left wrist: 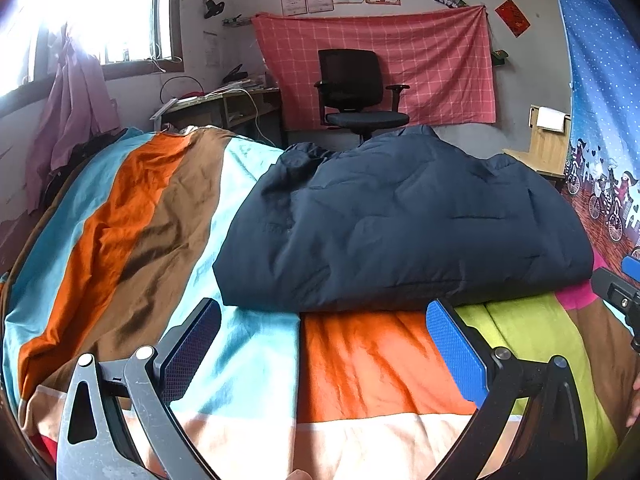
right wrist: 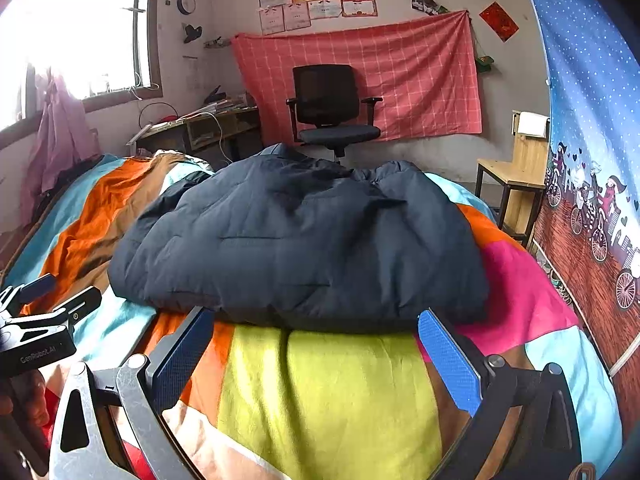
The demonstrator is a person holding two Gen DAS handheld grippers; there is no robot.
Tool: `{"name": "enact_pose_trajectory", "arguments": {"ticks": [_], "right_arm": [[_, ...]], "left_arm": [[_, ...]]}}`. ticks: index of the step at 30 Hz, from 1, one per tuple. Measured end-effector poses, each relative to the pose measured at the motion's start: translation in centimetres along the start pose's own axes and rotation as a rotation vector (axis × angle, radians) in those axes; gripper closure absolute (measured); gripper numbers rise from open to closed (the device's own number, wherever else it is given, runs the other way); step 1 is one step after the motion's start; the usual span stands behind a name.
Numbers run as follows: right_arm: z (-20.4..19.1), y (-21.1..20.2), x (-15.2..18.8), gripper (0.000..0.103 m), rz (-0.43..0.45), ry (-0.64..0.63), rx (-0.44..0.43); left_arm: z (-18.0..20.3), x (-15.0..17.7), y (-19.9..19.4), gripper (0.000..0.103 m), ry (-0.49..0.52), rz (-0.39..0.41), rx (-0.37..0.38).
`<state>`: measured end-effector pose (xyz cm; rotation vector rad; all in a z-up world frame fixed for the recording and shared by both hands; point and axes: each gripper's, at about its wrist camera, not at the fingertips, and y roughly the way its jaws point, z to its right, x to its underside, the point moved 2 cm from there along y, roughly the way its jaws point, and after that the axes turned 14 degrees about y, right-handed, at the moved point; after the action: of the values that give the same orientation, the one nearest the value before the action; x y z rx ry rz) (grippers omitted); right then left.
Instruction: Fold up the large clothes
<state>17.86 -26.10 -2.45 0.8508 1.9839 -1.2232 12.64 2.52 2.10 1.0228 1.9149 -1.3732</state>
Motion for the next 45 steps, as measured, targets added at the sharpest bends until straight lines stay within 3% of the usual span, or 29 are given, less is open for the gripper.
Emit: {"name": "enact_pose_trajectory", "arguments": {"ticks": [45], "right_arm": [[0.22, -0.33, 0.06, 0.000, -0.002, 0.005, -0.015]], "left_arm": [[0.46, -0.39, -0.13, 0.002, 0.005, 0.010, -0.004]]}}
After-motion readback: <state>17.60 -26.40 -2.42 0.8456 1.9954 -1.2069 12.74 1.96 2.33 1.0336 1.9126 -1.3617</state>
